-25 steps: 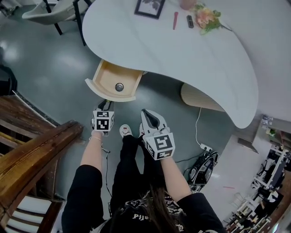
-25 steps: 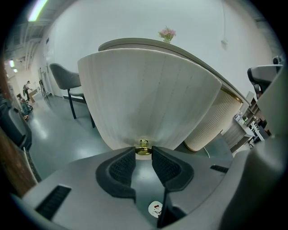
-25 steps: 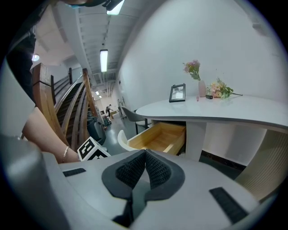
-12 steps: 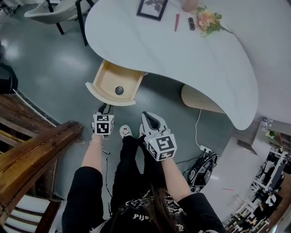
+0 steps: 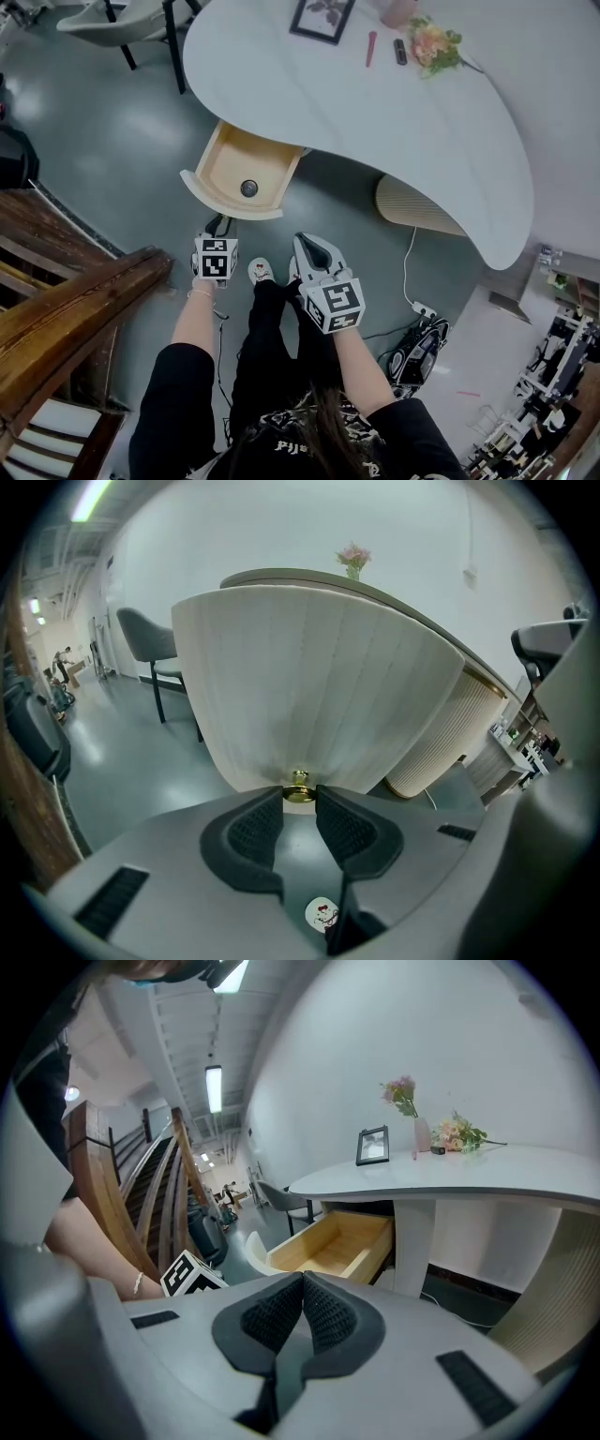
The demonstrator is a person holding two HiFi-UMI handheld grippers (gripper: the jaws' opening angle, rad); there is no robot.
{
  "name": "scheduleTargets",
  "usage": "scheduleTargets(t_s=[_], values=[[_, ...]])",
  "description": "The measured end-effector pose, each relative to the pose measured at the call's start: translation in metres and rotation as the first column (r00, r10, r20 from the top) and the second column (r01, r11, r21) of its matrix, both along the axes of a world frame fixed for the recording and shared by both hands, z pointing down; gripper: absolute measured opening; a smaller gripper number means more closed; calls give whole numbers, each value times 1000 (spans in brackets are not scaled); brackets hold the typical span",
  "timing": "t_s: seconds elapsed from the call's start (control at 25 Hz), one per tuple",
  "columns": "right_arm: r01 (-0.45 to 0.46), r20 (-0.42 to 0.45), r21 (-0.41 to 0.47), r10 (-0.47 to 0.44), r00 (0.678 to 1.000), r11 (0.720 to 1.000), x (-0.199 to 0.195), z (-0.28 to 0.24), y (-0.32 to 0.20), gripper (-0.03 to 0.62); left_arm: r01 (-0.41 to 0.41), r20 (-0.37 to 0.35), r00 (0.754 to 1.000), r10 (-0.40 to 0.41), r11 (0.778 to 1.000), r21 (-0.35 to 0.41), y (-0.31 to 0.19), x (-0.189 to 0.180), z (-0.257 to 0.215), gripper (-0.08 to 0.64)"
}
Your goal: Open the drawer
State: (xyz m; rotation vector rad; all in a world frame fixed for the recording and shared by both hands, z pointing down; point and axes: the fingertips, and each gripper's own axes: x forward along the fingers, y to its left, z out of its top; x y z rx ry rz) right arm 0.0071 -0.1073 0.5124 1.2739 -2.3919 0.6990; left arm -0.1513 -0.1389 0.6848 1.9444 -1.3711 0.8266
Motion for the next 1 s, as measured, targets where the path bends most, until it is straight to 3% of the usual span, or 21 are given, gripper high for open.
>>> scheduleTargets(t_s=[0.28,0.44,0.76,1.0], values=[[-6,-13,-4,6,1000,1000,3,-3,2,26,77,-64,995,-81,996,-52,10,1,-2,148],[-15,-10,-3,15,1000,1000,9,-9,4,26,31,14,999,-31,999,-19,27,5,-12,186],[-64,-19,6,65,998,998,29,-31,21,26,-91,-46,995,91,996,13,66,44,-55,187],[-53,-19,31,54,998,998,35,-54,26,26,-130,-49,990,133,990,54,74,66,-94,187]])
